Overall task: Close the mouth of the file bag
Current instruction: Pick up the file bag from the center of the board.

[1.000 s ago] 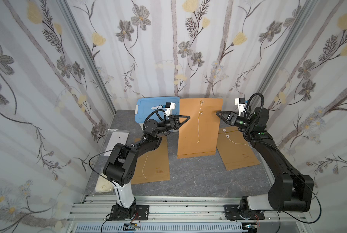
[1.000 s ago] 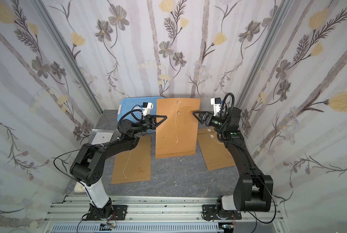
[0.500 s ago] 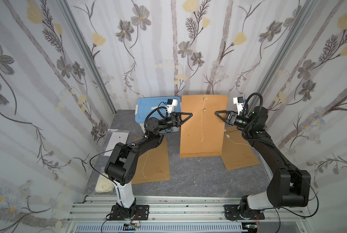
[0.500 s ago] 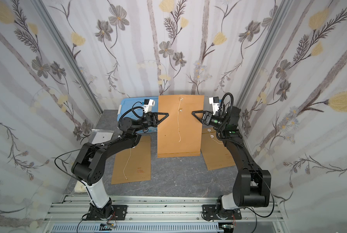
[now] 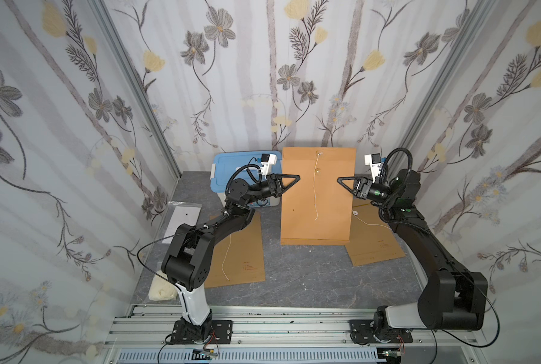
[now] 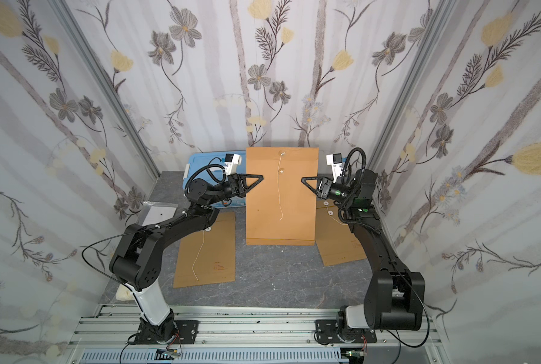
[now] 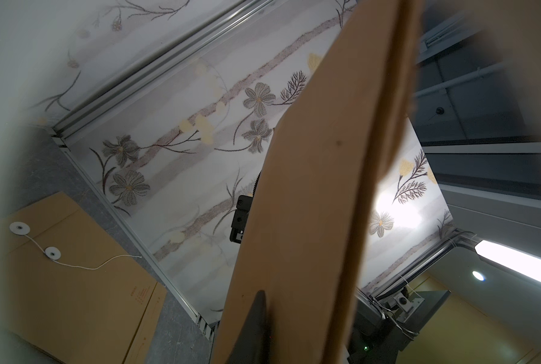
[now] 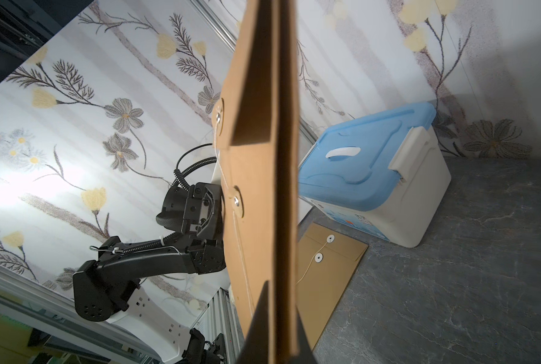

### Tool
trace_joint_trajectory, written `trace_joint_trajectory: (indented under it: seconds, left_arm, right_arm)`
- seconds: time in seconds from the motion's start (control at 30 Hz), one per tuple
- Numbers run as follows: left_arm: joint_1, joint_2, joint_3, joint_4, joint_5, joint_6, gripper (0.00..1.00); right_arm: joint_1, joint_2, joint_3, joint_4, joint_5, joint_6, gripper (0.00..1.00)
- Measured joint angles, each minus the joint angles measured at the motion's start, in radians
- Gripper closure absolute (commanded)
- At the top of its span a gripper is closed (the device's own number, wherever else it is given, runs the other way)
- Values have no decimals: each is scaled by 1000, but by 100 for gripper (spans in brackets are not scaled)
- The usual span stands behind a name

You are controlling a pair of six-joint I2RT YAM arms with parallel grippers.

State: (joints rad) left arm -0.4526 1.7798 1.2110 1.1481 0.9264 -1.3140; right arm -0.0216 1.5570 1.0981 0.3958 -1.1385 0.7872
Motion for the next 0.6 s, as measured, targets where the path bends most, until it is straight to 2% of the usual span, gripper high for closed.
trace_joint_trajectory:
  seconds: [0.13,0.37,0.43,0.6]
  left_arm:
    - [-2,-43,15,-142,2,122,49]
    - [-4,-43,38,-247,1,219,48]
    - [-2,-38,35,-244,-8,223,52]
    - [14,-35,9,-204,-29,214,69]
  right_arm:
    - [0,-9,-5,-3,-4,0,100]
    - [2,-28,-13,2,-3,18,100]
    - [2,-36,-13,5,-4,25,100]
    - [3,-42,-13,7,-7,35,100]
